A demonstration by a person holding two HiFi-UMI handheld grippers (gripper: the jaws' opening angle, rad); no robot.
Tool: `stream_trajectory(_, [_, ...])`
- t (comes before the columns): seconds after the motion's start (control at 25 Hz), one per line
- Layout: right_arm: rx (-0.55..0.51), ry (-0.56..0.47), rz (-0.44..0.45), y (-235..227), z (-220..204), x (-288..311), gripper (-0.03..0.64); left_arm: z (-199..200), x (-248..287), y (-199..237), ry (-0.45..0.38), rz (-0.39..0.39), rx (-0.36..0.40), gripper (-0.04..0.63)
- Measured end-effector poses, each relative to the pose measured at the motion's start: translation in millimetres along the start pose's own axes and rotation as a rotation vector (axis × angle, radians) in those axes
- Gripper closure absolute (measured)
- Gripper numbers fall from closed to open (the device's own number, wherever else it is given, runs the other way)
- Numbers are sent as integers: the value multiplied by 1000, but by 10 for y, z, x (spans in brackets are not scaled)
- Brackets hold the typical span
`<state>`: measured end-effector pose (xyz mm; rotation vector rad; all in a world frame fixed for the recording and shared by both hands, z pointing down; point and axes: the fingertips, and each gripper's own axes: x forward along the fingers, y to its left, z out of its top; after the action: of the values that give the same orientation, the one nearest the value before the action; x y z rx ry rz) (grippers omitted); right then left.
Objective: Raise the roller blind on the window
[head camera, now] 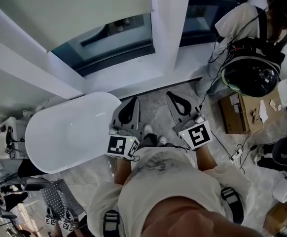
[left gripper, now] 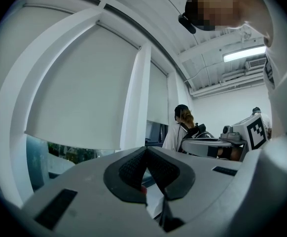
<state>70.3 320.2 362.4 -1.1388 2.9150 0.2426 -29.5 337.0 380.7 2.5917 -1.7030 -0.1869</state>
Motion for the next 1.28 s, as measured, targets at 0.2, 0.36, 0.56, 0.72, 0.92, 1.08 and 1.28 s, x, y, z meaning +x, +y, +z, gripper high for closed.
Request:
stream_trajectory(0.2, [0,20,-10,-180,-127,203,555,-86,237,134,3,-2,-10,587])
stream_trajectory(0.36, [-2,54,-24,-347,-227,410,555,-126,481,312,6,-9,-16,588])
stream_trajectory(0.56, [-13,35,-42,-497,-226,742,555,-127,751,578,7,-18,-11,587])
stream_trajectory(0.72, [-15,48,-52,-591,-305,989,555,-148,929,776,10,-29,-6,587])
stream_trajectory(0.92, [-25,53,-71,-638,-332,1289,555,-137,1090,1057,13,-44,-9,587])
stream_trajectory(1.08, [-33,62,-101,-626,-352,1433,555,-142,1146,1221,12,-68,-12,587])
stream_trajectory(1.28, [-42,70,-126,-669,-397,1553,555,-192,1257,1331,14,-92,-21,587])
